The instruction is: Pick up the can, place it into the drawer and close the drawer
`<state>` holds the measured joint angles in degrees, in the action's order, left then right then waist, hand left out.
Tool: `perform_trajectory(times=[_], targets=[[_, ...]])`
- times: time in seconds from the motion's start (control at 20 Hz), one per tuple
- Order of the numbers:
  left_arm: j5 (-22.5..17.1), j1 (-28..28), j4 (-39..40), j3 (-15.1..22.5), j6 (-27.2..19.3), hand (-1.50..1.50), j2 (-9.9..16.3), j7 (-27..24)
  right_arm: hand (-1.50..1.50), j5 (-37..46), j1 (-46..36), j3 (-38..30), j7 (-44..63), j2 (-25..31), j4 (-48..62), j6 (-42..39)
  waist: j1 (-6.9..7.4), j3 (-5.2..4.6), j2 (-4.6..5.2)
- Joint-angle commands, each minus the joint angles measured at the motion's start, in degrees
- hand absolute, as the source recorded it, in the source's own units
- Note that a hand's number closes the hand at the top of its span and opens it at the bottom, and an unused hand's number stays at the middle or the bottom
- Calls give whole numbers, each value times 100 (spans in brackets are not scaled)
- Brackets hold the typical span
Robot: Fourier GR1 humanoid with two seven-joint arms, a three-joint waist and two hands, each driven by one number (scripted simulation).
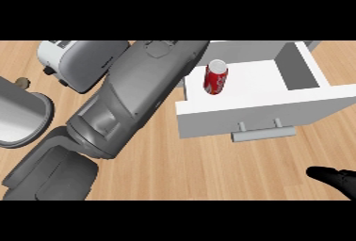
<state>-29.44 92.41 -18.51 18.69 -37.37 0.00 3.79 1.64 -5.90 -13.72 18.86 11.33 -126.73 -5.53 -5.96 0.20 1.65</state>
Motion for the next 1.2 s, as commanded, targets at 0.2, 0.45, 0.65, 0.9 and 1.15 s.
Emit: perform_trajectory(times=[0.2, 0.45, 0.65, 0.9, 1.15], targets=[[-421, 178, 84, -207, -34, -150, 0, -183, -150, 1133, -240, 540, -633, 512, 253, -279, 14, -1, 30], [-638, 132, 31, -232, -28, -150, 0, -318, -150, 2231, -648, 1008, -873, 727, 918, -103, 174, -4, 17], [-633, -58, 17, -3, -140, -150, 0, -584, -150, 3033, -1085, 1549, -1029, 714, 1601, 118, 205, -3, 16], [-434, -20, 161, -47, 110, -150, 0, -565, -150, 3646, -1026, 1658, -1541, 812, 2493, 435, 509, -12, -91], [-462, 75, 189, -184, 367, -150, 270, -350, -150, 4605, -1564, 2247, -1379, 489, 3530, 862, 607, -16, -101]])
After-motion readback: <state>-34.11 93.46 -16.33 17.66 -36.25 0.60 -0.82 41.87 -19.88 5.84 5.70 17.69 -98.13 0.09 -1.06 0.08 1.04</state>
